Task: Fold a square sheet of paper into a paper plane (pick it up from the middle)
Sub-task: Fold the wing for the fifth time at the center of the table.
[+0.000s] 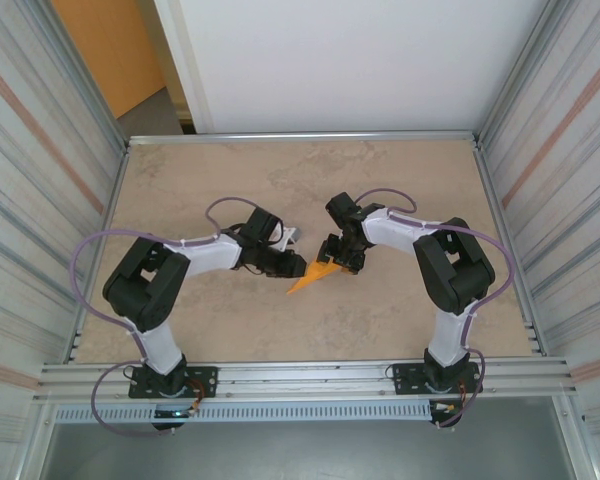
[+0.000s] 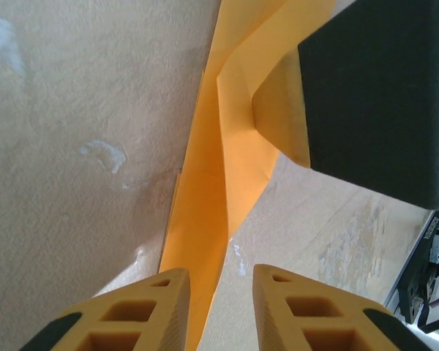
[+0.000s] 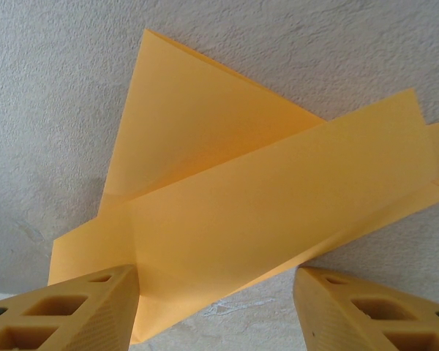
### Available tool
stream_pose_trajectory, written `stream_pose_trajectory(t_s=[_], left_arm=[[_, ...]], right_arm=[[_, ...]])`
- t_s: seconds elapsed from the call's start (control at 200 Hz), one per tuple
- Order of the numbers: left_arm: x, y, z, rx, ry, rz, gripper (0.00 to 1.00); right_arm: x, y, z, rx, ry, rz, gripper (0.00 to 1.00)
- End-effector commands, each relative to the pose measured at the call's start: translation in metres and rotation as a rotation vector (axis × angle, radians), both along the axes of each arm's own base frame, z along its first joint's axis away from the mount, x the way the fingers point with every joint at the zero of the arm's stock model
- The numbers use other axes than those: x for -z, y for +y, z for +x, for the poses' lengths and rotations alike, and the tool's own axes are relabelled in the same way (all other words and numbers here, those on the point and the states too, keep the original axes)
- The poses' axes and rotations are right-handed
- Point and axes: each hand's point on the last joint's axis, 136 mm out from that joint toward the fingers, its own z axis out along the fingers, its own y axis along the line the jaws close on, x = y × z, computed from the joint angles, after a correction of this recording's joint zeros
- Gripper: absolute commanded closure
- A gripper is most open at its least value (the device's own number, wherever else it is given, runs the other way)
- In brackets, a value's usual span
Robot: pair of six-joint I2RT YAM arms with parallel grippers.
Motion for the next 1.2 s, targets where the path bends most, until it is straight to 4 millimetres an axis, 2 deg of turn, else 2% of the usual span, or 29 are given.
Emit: stream_pose_trajectory(t_s=[0.0,0.566,1.193], left_arm=[[0.002,-0.003,-0.001,0.003,0.021,0.018,0.69],[0.038,0.012,-0.013,0.004,0.084,0.212,0.75],[0.064,0.025,-0.029,0.043,0.112,0.355,0.75]], right_arm=[[0.053,-0.015,-0.022,-0.038,0.077,-0.100,0.41],[0.061,-0.020,-0.027,-0.037,0.100,-0.124,0.44],[0.076,-0.030,-0.035,-0.032,0.122,-0.168,0.49]])
